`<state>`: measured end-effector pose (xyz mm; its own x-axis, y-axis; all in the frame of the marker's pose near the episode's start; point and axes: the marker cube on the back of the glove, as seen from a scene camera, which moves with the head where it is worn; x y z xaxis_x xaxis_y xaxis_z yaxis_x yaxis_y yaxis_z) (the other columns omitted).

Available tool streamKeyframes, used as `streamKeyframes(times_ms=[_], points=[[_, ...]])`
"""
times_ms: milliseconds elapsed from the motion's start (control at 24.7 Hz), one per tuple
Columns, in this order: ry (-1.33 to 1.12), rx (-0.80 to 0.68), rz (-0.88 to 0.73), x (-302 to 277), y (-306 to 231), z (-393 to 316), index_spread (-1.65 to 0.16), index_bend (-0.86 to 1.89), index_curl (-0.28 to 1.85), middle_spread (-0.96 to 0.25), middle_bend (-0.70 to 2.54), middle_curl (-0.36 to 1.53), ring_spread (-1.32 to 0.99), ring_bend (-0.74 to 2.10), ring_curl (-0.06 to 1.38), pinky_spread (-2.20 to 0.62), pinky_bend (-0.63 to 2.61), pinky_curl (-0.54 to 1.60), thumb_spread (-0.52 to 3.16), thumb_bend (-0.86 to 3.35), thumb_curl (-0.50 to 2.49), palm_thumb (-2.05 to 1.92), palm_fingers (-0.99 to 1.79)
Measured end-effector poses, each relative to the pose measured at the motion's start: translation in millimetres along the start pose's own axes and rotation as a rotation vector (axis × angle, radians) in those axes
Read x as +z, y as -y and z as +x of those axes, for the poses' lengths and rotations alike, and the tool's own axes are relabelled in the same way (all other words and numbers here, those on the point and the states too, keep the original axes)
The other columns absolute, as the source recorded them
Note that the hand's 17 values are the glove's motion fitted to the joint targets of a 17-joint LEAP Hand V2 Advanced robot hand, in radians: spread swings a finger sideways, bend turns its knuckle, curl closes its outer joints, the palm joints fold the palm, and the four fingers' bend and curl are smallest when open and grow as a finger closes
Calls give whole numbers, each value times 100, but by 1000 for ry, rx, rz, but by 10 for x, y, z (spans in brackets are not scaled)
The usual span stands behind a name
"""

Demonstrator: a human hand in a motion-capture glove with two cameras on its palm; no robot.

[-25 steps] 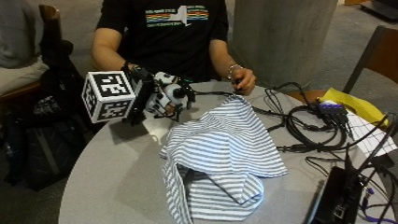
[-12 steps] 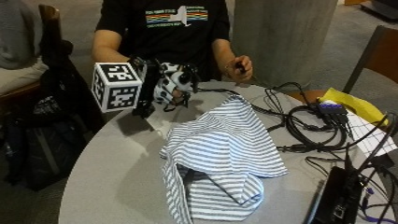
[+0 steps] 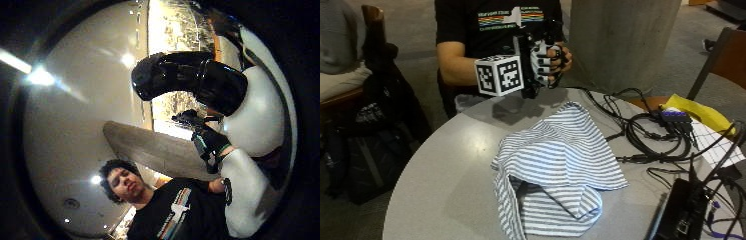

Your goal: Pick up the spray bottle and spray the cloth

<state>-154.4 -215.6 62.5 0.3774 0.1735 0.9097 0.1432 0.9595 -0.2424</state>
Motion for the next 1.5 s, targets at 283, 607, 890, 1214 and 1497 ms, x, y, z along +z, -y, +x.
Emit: streamKeyframes(times_ms=[283, 607, 890, 1214, 1497], points=[[-41, -18, -24, 743, 105, 326, -16, 12, 30, -4, 42, 51, -5, 59, 42, -10, 39, 37, 90, -5, 44, 82, 105], [-121, 31, -25, 1039, 177, 684, -17, 14, 31, -5, 38, 50, -6, 46, 39, -9, 37, 39, 85, -3, 41, 81, 98], [-225, 42, -32, 953, 92, 623, -18, 11, 32, -5, 30, 48, -5, 40, 37, -4, 35, 40, 82, -3, 40, 82, 86], [-537, -38, 119, 174, -544, 422, -21, 9, 26, -3, 28, 47, -2, 39, 37, 0, 42, 41, 85, -2, 40, 85, 77], [-828, 24, 341, -547, -1248, 406, -21, 13, 28, -2, 29, 46, -1, 37, 36, 3, 34, 39, 88, -2, 39, 87, 83]])
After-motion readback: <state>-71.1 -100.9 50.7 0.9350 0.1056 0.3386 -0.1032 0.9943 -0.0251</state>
